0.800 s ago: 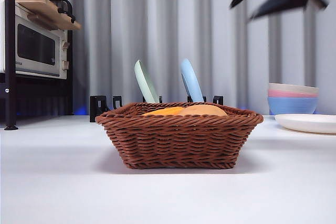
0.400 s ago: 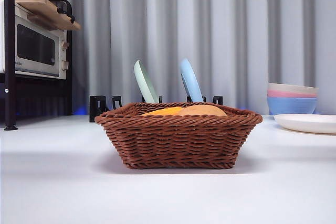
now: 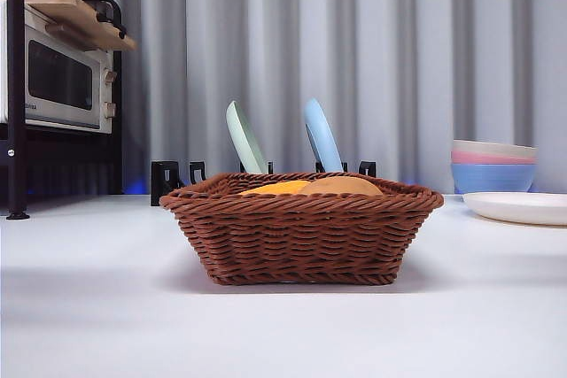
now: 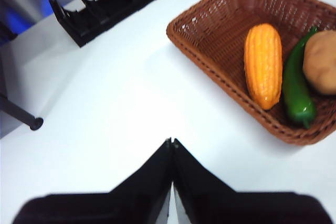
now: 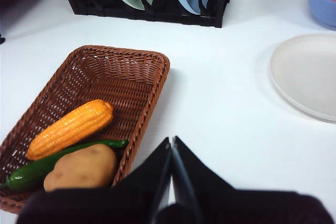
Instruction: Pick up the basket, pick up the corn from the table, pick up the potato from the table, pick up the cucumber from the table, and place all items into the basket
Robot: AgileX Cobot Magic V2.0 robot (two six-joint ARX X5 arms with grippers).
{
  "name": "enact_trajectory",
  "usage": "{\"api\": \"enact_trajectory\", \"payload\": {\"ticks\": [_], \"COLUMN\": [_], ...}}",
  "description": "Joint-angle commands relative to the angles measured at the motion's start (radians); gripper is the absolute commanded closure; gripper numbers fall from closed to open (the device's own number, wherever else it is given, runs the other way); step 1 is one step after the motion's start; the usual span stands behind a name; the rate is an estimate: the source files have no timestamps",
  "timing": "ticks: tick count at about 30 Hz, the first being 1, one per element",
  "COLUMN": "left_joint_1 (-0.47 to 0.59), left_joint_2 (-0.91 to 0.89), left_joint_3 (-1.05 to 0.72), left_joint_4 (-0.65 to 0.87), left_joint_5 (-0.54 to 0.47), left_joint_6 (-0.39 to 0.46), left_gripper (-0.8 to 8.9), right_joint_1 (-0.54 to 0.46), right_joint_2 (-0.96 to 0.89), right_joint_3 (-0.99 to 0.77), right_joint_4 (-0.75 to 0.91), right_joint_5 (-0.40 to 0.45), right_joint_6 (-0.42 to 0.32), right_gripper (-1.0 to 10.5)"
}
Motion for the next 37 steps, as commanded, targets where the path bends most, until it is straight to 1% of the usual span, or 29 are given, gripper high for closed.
{"api": "enact_trajectory", "payload": {"ticks": [1, 9, 11, 15, 17, 19, 22, 26, 29, 32, 37], "left_joint_1": [0.002, -0.001, 0.000, 0.046, 0.108, 0.189, 0.346, 0.533, 0.653, 0.740, 0.823], "left_joint_2": [0.009, 0.011, -0.011, -0.084, -0.139, -0.198, -0.298, -0.406, -0.474, -0.531, -0.592], "left_joint_3": [-0.002, -0.002, -0.002, -0.006, -0.030, -0.079, -0.190, -0.349, -0.469, -0.570, -0.697], "left_joint_4": [0.005, -0.002, -0.014, 0.008, 0.066, 0.159, 0.308, 0.432, 0.484, 0.492, 0.492], "left_joint_5": [-0.003, 0.000, -0.005, -0.003, 0.000, 0.008, 0.077, 0.185, 0.291, 0.363, 0.374], "left_joint_6": [-0.016, -0.016, -0.017, -0.027, -0.032, -0.034, -0.035, -0.035, -0.037, -0.042, -0.129], "left_gripper": [8.16, 8.16, 8.16, 8.16, 8.16, 8.16, 8.16, 8.16, 8.16, 8.16, 8.16], "right_joint_1": [0.001, 0.001, 0.001, 0.001, 0.000, 0.000, 0.001, 0.001, 0.001, 0.001, 0.001], "right_joint_2": [0.002, 0.001, 0.002, 0.002, 0.002, 0.001, 0.001, 0.002, 0.001, 0.001, 0.001], "right_joint_3": [-0.011, -0.011, -0.011, -0.011, -0.011, -0.011, -0.011, -0.011, -0.011, -0.011, -0.011], "right_joint_4": [0.005, 0.005, 0.005, 0.005, 0.005, 0.005, 0.005, 0.005, 0.005, 0.005, 0.005], "right_joint_5": [0.003, 0.004, 0.004, 0.005, 0.005, 0.005, 0.004, 0.005, 0.005, 0.004, 0.005], "right_joint_6": [0.018, 0.018, 0.018, 0.018, 0.018, 0.018, 0.018, 0.018, 0.018, 0.018, 0.018], "right_gripper": [9.5, 9.5, 9.5, 9.5, 9.5, 9.5, 9.5, 9.5, 9.5, 9.5, 9.5]}}
